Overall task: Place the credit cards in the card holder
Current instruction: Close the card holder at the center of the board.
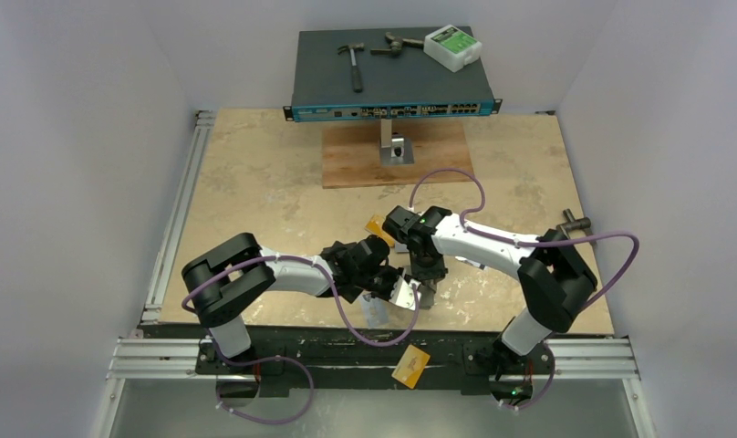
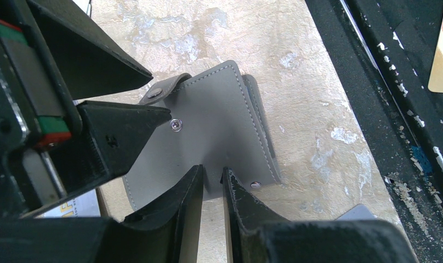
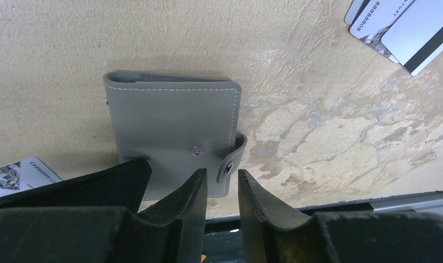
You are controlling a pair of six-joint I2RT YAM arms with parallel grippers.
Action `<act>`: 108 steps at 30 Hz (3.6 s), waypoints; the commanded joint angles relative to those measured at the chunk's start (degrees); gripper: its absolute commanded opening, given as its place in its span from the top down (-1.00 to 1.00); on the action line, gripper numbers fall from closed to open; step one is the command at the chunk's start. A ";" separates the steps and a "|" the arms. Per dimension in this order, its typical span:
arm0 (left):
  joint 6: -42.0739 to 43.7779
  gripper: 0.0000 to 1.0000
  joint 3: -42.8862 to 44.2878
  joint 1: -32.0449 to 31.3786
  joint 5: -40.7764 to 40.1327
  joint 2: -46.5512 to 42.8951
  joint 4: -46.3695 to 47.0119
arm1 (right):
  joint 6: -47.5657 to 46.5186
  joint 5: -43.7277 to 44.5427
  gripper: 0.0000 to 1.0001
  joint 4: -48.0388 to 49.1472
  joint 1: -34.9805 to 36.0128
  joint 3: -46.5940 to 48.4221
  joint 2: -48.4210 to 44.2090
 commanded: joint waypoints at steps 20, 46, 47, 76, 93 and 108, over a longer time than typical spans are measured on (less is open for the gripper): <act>0.30 0.61 -1.85 -0.98 3.22 0.93 -5.12 | 1.70 2.82 0.58 -0.01 0.28 0.35 1.53; 0.55 0.61 -1.76 -0.98 3.48 0.93 -5.59 | 1.90 -0.13 1.00 5.07 1.56 -2.15 -0.70; 0.51 0.61 -1.72 -1.00 3.48 0.93 -5.58 | 1.95 -0.30 1.00 5.32 1.87 -2.42 -0.23; 0.90 0.61 -1.67 -0.98 3.90 0.91 -6.12 | 1.83 -1.65 1.00 9.31 2.48 -1.05 2.20; 1.19 0.62 -1.67 -0.98 4.13 0.93 -6.43 | 4.73 -3.97 0.56 11.53 2.46 -4.12 -2.24; 1.28 0.62 -1.66 -0.98 4.19 0.85 -6.52 | 5.15 -2.70 0.88 10.80 2.43 -3.26 -2.83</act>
